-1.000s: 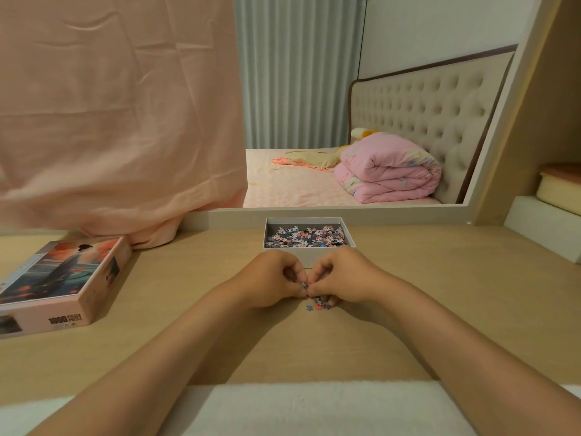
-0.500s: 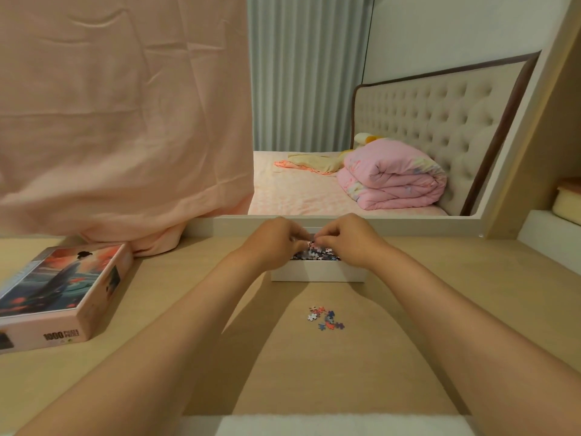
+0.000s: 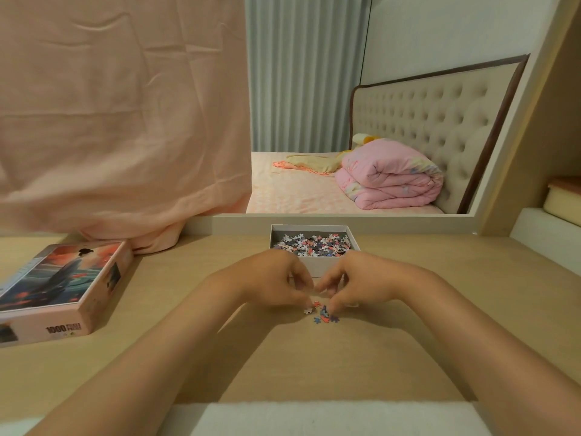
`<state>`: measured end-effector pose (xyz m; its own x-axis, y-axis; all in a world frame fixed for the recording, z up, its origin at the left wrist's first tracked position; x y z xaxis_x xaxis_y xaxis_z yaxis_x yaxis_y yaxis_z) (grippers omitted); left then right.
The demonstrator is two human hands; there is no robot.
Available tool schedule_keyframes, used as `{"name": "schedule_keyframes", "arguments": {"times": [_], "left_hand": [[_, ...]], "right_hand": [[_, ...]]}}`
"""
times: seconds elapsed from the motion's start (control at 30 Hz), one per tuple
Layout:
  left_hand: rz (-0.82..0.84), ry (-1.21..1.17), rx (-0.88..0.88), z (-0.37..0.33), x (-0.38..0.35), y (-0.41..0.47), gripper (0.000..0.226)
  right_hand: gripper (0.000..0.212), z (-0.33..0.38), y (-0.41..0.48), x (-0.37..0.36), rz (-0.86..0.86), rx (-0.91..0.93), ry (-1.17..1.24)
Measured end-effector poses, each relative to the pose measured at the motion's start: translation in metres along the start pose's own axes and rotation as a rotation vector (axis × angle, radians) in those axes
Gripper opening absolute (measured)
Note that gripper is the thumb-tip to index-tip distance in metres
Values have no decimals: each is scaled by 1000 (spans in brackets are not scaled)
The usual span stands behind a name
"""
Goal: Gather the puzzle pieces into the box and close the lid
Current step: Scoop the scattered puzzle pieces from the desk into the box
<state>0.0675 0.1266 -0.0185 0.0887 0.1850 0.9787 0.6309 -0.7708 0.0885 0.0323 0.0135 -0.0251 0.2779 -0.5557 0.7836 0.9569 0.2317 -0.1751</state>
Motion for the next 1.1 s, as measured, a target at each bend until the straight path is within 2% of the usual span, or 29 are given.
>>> {"name": "schedule_keyframes", "arguments": {"times": [0.07, 0.27, 0.43, 0.63, 0.77, 0.93, 1.1], "left_hand": [[80, 58, -24, -5, -15, -4, 52], [0, -12, -88, -15, -14, -4, 24], [-9, -64, -43, -12, -14, -3, 18], [75, 45, -5, -14, -19, -5, 52], [25, 17, -18, -16, -18, -2, 35], [26, -80, 27, -11, -20, -2, 31], [52, -57, 19, -13, -21, -4, 25]], "right_hand": [[41, -6, -1, -8, 21, 5, -55], [19, -8, -2, -12, -118, 64, 52], [14, -8, -4, -9, -167, 80, 79], [30, -15, -6, -11, -95, 31, 105], [20, -11, -4, -11, -151, 40, 110], [20, -14, -3, -12, -170, 0, 145], [20, -14, -3, -14, -161, -32, 161]]}}
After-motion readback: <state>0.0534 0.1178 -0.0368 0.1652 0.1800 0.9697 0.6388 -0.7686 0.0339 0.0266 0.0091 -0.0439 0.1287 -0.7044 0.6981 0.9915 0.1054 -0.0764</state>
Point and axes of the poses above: each hand's wrist, its own y-axis towards the middle knuckle, its own x-axis out of the back of the hand, z = x × y, the point moved 9 cm from there along y, towards the middle knuckle, and after that the axes turned 9 degrees about y, right-handed, at the moved point
